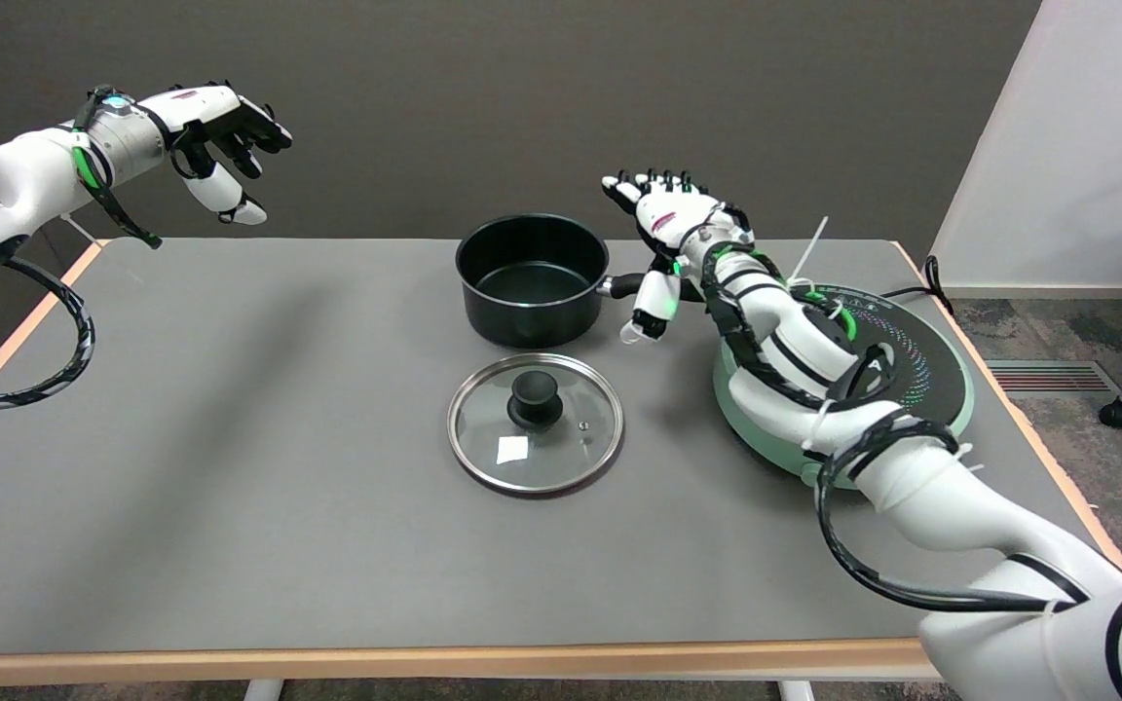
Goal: Pick up the pot.
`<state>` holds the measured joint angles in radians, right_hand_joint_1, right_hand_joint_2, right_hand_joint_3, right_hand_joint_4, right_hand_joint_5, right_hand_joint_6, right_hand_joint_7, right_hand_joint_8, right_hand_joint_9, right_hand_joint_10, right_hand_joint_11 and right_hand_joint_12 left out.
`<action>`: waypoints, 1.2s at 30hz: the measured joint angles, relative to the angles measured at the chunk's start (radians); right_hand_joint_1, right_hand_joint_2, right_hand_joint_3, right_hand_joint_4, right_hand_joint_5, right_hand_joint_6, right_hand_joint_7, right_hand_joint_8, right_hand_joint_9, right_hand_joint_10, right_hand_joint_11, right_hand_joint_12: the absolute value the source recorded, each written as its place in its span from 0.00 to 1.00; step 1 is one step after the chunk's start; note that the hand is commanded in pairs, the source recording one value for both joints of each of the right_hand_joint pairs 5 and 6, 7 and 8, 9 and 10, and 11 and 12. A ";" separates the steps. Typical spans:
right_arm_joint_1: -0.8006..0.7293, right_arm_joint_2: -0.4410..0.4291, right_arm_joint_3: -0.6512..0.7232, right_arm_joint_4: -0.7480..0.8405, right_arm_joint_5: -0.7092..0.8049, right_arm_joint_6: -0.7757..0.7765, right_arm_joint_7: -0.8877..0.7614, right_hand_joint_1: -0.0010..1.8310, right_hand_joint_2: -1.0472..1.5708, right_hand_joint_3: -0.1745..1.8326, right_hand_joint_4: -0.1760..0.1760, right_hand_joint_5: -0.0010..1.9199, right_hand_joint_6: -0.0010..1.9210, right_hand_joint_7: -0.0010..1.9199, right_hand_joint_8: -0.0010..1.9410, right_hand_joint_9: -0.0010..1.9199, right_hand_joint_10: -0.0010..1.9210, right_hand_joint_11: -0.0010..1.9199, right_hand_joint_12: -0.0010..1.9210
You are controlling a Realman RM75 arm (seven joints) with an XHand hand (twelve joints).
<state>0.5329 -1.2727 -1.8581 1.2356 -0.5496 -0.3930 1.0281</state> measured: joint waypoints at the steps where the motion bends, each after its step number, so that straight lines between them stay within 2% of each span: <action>1: 0.006 -0.004 0.000 -0.014 -0.001 -0.002 0.000 0.65 0.11 0.83 1.00 0.01 0.01 0.01 0.01 0.01 0.01 0.01 0.01; 23: 0.130 -0.067 0.004 -0.259 -0.018 -0.033 -0.003 0.65 0.12 0.84 1.00 0.01 0.01 0.01 0.01 0.01 0.01 0.01 0.01; 27: 0.145 -0.074 0.004 -0.286 -0.020 -0.035 -0.003 0.67 0.13 0.82 0.98 0.01 0.01 0.01 0.01 0.01 0.01 0.01 0.01; 36: 0.175 -0.085 0.003 -0.343 -0.021 -0.035 -0.004 0.65 0.14 0.71 1.00 0.02 0.02 0.02 0.02 0.02 0.02 0.02 0.02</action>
<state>0.7083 -1.3575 -1.8550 0.8928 -0.5706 -0.4282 1.0245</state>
